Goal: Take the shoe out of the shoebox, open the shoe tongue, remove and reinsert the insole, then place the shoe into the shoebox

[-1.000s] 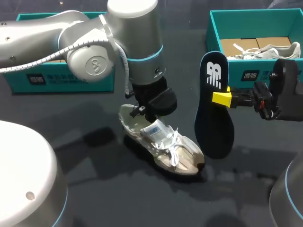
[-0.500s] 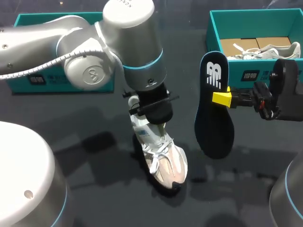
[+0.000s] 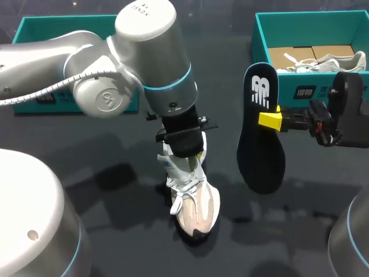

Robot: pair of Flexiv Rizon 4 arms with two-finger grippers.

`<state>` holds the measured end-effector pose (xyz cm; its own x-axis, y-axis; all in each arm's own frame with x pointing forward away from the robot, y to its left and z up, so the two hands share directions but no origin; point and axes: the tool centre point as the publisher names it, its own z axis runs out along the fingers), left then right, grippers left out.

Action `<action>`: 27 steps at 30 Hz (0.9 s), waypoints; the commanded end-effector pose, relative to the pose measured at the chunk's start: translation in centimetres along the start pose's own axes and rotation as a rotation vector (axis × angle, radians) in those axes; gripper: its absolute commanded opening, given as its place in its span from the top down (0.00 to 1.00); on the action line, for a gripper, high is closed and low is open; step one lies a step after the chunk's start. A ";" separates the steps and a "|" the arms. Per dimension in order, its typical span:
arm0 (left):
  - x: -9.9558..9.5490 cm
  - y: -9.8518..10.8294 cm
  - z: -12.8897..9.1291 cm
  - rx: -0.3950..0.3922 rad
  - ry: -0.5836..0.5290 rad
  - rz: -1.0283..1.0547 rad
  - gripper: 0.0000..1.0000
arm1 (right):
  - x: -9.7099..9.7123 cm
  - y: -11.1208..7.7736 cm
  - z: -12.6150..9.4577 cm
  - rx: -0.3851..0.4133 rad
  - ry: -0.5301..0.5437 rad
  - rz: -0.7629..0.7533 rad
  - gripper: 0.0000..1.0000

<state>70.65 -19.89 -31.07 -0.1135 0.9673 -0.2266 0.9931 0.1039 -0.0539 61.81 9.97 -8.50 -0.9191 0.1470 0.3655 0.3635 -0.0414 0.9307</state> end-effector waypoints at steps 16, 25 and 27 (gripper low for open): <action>-0.9 -0.5 3.5 0.047 0.036 0.077 1.00 | 0.1 -0.1 0.1 0.000 -0.002 0.000 1.00; -1.3 -0.2 5.0 0.054 0.053 0.061 1.00 | 0.1 -0.1 0.1 0.000 -0.002 0.000 1.00; -1.5 -0.1 5.3 0.058 0.055 0.069 1.00 | 0.1 -0.1 0.1 0.000 -0.002 0.000 1.00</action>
<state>70.32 -21.78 -35.33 -0.0443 0.9814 -0.1866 0.9953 0.0273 -0.0929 61.81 9.97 -8.50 -0.9191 0.1470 0.3655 0.3635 -0.0414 0.9307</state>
